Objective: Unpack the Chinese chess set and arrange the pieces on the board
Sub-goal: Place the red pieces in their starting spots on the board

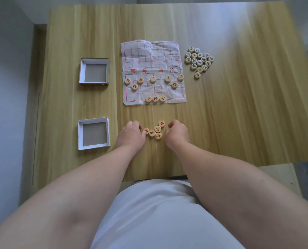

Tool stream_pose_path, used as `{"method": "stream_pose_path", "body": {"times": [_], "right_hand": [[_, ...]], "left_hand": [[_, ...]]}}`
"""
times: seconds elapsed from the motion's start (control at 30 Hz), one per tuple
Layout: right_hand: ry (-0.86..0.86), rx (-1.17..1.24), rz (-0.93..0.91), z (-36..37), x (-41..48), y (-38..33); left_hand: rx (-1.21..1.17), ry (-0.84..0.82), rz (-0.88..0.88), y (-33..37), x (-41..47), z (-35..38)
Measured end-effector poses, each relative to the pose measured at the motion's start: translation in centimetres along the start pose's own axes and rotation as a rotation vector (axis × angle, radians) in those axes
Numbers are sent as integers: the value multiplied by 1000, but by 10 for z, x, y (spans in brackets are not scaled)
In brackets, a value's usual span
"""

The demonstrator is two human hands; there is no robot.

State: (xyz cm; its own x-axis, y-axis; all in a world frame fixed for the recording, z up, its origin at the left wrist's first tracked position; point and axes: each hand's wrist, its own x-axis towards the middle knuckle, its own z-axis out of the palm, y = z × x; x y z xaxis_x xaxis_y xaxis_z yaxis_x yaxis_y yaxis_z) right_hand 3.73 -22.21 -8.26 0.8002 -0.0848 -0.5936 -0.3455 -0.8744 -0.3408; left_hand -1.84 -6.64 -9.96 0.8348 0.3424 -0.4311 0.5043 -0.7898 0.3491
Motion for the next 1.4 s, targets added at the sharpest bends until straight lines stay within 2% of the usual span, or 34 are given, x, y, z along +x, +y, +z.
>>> {"method": "stream_pose_path", "body": {"times": [0.13,0.4,0.7,0.97,1.17,1.4], "right_hand": [[-18,30,14,-2,15,-5],[-4,-31,-77,-16,45,-18],[-18,-134,-166,-22,45,-21],[40,-77,-156,-38,63,-30],[77,-49,-128,-50,88,-42],[27,-74,-144,-51,102,-49]], "left_hand": [[-26,17,-32,7,12,-1],[-105,86,-125,17,40,-14],[-3,35,-56,22,42,-14],[-31,141,-57,29,65,-28],[-50,134,-156,39,97,-39],[-40,119,-136,39,105,-40]]}}
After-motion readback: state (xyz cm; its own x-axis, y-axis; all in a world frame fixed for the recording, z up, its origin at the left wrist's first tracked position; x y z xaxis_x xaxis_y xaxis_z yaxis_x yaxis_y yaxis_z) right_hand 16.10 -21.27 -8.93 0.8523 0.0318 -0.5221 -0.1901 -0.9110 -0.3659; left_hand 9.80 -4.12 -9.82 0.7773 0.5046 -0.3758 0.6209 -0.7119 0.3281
